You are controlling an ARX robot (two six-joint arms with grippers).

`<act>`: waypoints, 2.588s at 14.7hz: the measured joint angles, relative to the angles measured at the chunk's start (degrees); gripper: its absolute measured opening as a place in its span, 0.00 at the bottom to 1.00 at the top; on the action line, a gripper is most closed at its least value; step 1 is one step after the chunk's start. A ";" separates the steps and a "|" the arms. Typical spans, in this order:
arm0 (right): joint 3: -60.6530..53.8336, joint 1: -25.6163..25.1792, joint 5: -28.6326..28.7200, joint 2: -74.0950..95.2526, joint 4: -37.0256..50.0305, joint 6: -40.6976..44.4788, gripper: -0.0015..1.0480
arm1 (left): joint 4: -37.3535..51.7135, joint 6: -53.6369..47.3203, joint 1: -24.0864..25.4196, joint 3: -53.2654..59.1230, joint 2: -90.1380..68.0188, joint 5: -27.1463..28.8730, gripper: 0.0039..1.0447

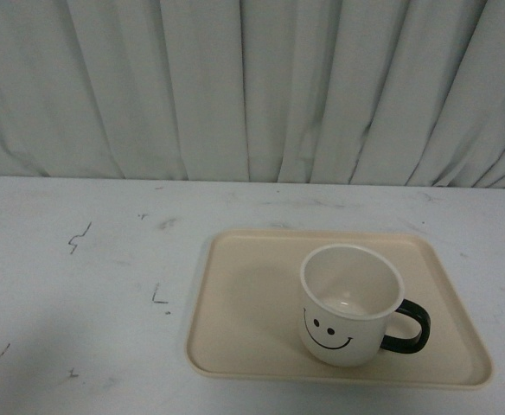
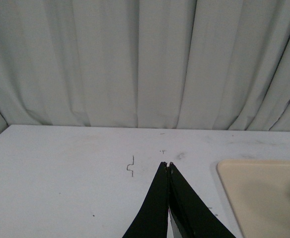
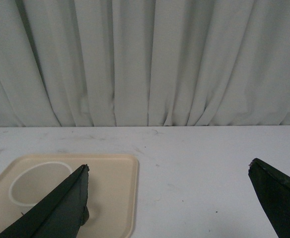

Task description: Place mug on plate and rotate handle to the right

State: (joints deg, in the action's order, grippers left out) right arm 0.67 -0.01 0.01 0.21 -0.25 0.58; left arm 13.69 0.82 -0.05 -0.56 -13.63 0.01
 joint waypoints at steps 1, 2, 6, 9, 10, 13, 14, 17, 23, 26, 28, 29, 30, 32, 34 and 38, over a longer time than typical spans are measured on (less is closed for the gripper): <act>0.00 0.00 0.00 0.00 -0.02 0.00 0.94 | -1.14 0.00 0.00 -0.02 1.05 0.00 0.01; 0.00 0.00 0.00 0.00 -0.02 0.00 0.94 | -2.16 0.00 0.00 0.00 2.12 0.00 0.01; 0.00 0.00 -0.02 0.00 -0.04 -0.02 0.94 | -12.74 -0.02 0.00 -0.15 13.11 -0.09 0.01; 0.00 0.00 -0.02 0.00 -0.02 0.00 0.94 | -13.68 -0.02 0.00 -0.07 13.14 0.02 0.21; 0.00 0.00 0.00 0.00 0.02 0.00 0.94 | -13.94 -0.02 0.00 -0.07 13.14 0.04 0.33; 7.41 3.76 -1.88 25.55 15.08 0.02 0.94 | -13.92 -0.02 0.00 -0.07 13.14 0.02 0.80; 17.86 4.24 -1.01 46.12 17.20 -0.87 0.94 | -13.94 -0.09 0.00 -0.07 13.14 0.00 0.93; 31.12 7.69 -2.16 67.95 12.44 -1.31 0.94 | -13.92 -0.11 0.00 -0.07 13.14 0.00 0.94; 49.03 15.06 -3.28 90.47 -2.56 -1.75 0.94 | -13.92 -0.11 0.00 -0.07 13.14 0.00 0.94; 49.64 15.80 -4.15 95.67 -2.03 -4.61 0.94 | -13.92 -0.13 0.00 -0.07 13.14 0.00 0.94; 49.64 15.89 -4.63 97.09 -0.15 -5.79 0.94 | -13.92 -0.13 0.00 -0.07 13.14 0.00 0.94; 49.64 16.13 -4.98 98.14 0.83 -6.97 0.94 | -13.92 -0.15 0.00 -0.07 13.14 0.02 0.94; 49.64 16.13 -4.98 98.99 1.51 -7.65 0.94 | -13.92 -0.17 0.00 -0.07 13.14 0.00 0.94; 49.64 16.13 -4.96 100.85 2.58 -9.25 0.94 | -13.92 -0.17 0.00 -0.07 13.14 0.00 0.94; 49.64 16.15 -4.76 102.18 2.97 -10.23 0.94 | -13.92 -0.17 0.00 -0.07 13.14 0.00 0.94; 50.84 17.75 -4.96 106.33 4.44 -12.46 0.94 | -13.92 -0.20 0.00 -0.07 13.14 0.00 0.94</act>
State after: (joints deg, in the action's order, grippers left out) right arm 51.51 17.74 -4.95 106.54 4.19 -11.88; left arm -0.23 0.62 -0.05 -0.62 -0.49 0.01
